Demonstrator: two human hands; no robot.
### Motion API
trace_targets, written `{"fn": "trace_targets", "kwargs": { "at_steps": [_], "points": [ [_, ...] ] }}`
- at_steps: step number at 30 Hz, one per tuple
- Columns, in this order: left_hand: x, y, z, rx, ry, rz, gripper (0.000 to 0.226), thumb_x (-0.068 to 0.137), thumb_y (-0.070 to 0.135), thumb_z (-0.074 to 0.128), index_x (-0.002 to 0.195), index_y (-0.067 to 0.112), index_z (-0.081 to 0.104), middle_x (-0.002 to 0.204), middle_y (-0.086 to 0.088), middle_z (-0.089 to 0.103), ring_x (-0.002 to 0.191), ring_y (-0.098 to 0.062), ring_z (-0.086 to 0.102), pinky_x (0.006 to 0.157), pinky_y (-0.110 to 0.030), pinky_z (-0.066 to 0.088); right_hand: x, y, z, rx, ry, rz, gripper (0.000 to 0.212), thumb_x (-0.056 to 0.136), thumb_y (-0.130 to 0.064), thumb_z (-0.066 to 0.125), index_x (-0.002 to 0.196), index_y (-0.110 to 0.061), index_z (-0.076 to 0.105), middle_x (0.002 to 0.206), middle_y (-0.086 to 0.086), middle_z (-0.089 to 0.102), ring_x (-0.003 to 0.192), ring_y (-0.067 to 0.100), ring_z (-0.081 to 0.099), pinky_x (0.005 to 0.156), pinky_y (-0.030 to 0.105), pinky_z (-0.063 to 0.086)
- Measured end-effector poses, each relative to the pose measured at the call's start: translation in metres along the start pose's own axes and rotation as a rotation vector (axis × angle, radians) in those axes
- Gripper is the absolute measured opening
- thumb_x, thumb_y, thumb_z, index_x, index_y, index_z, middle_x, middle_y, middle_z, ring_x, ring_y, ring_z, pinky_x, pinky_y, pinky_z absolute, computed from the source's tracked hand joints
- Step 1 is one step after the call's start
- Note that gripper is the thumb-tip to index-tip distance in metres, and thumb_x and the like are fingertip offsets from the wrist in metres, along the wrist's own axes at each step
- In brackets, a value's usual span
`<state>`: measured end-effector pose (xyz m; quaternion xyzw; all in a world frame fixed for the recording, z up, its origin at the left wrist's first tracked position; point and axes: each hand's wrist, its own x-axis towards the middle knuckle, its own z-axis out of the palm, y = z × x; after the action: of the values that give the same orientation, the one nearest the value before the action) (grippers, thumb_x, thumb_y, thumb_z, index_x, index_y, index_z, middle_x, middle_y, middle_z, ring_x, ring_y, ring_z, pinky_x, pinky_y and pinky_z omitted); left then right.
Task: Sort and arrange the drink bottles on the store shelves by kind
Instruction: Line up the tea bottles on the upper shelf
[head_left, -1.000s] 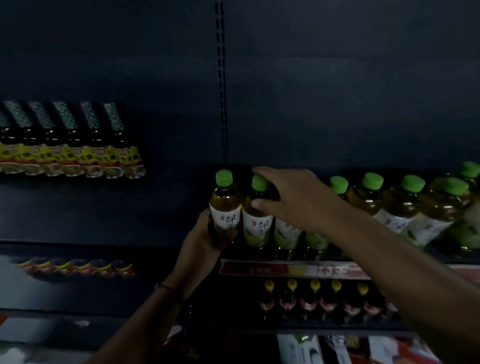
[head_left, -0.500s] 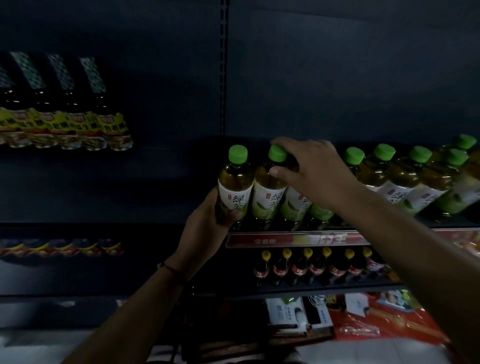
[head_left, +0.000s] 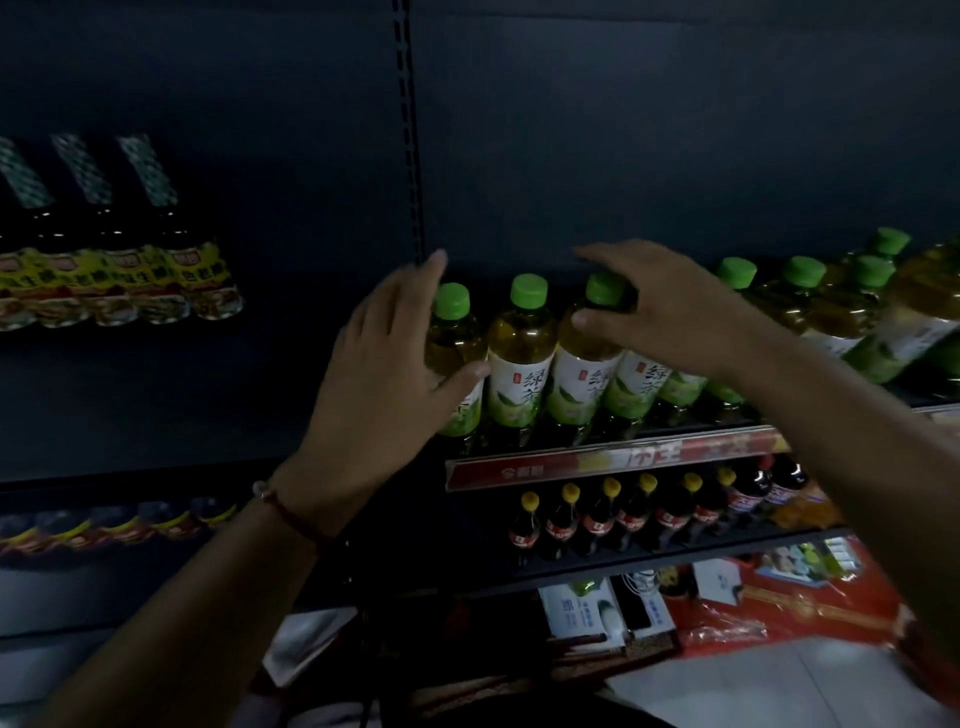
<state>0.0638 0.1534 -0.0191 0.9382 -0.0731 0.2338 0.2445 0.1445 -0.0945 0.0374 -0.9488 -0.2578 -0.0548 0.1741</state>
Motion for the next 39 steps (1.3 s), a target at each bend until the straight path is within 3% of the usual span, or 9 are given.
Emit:
{"fn": "trace_targets", "kwargs": {
  "at_steps": [3, 6, 8, 12, 20, 28, 32, 35, 39],
  "points": [
    [0.034, 0.021, -0.006, 0.261, -0.046, 0.235, 0.098, 0.081, 0.065, 0.059, 0.156, 0.027, 0.008, 0.159, -0.008, 0.024, 0.145, -0.026, 0.025, 0.116, -0.047, 0.023, 0.006, 0.006, -0.008, -0.141, -0.155, -0.021, 0.073, 0.085, -0.039, 0.073, 0.148, -0.028, 0.039, 0.144, 0.001, 0.046, 0.129, 0.018, 0.045, 0.095, 0.025, 0.033],
    [0.058, 0.029, 0.008, 0.421, -0.150, 0.354, 0.105, 0.077, 0.071, 0.059, 0.156, 0.024, 0.008, 0.158, -0.012, 0.026, 0.141, -0.030, 0.032, 0.112, -0.048, 0.028, 0.015, 0.003, -0.009, -0.246, -0.158, -0.035, 0.070, 0.082, -0.034, 0.076, 0.143, -0.021, 0.046, 0.140, 0.004, 0.051, 0.125, 0.021, 0.048, 0.090, 0.025, 0.035],
    [0.064, 0.028, 0.019, 0.472, -0.209, 0.396, 0.106, 0.076, 0.072, 0.061, 0.155, 0.021, 0.014, 0.147, -0.010, 0.041, 0.129, -0.029, 0.046, 0.103, -0.044, 0.037, 0.017, 0.002, -0.009, -0.242, -0.142, -0.056, 0.067, 0.081, -0.032, 0.077, 0.141, -0.022, 0.048, 0.138, 0.004, 0.053, 0.124, 0.022, 0.049, 0.094, 0.030, 0.039],
    [0.066, 0.022, 0.030, 0.459, -0.188, 0.423, 0.092, 0.079, 0.061, 0.068, 0.151, 0.020, 0.026, 0.129, -0.004, 0.054, 0.110, -0.024, 0.058, 0.088, -0.039, 0.043, 0.011, 0.005, -0.005, -0.215, -0.100, -0.072, 0.067, 0.083, -0.031, 0.075, 0.143, -0.024, 0.046, 0.141, 0.003, 0.050, 0.127, 0.020, 0.047, 0.098, 0.031, 0.038],
    [0.069, 0.021, 0.033, 0.474, -0.151, 0.436, 0.090, 0.078, 0.058, 0.070, 0.150, 0.019, 0.031, 0.127, -0.004, 0.057, 0.107, -0.024, 0.060, 0.085, -0.037, 0.043, 0.012, 0.007, 0.002, -0.240, -0.067, -0.103, 0.070, 0.087, -0.029, 0.070, 0.149, -0.021, 0.037, 0.146, 0.004, 0.046, 0.131, 0.019, 0.045, 0.105, 0.036, 0.041],
    [0.067, 0.039, 0.044, 0.509, -0.053, 0.500, 0.093, 0.076, 0.058, 0.070, 0.150, 0.014, 0.034, 0.144, -0.018, 0.044, 0.124, -0.035, 0.050, 0.099, -0.047, 0.041, -0.007, 0.020, -0.030, -0.212, -0.002, -0.021, 0.077, 0.084, -0.039, 0.073, 0.149, -0.024, 0.037, 0.148, 0.002, 0.044, 0.133, 0.017, 0.042, 0.103, 0.027, 0.032],
    [0.073, 0.062, 0.058, 0.481, -0.042, 0.518, 0.096, 0.076, 0.059, 0.070, 0.150, 0.010, 0.034, 0.135, -0.014, 0.052, 0.122, -0.032, 0.051, 0.103, -0.046, 0.040, -0.011, 0.034, -0.028, -0.261, -0.139, 0.036, 0.080, 0.079, -0.030, 0.078, 0.148, -0.022, 0.039, 0.146, 0.004, 0.047, 0.130, 0.019, 0.045, 0.099, 0.028, 0.037],
    [0.074, 0.068, 0.069, 0.477, -0.066, 0.479, 0.093, 0.076, 0.055, 0.074, 0.148, 0.010, 0.036, 0.128, -0.012, 0.055, 0.116, -0.030, 0.054, 0.104, -0.045, 0.039, -0.009, 0.040, -0.022, -0.241, -0.096, 0.042, 0.075, 0.076, -0.024, 0.081, 0.143, -0.020, 0.046, 0.141, 0.004, 0.049, 0.127, 0.019, 0.048, 0.103, 0.036, 0.042],
    [0.075, 0.064, 0.076, 0.458, -0.023, 0.465, 0.086, 0.076, 0.050, 0.075, 0.144, 0.010, 0.041, 0.116, -0.010, 0.059, 0.107, -0.029, 0.057, 0.102, -0.045, 0.040, -0.006, 0.045, -0.018, -0.241, -0.040, 0.003, 0.071, 0.076, -0.019, 0.081, 0.139, -0.017, 0.049, 0.137, 0.003, 0.051, 0.128, 0.018, 0.047, 0.104, 0.032, 0.040]
  ]
}}
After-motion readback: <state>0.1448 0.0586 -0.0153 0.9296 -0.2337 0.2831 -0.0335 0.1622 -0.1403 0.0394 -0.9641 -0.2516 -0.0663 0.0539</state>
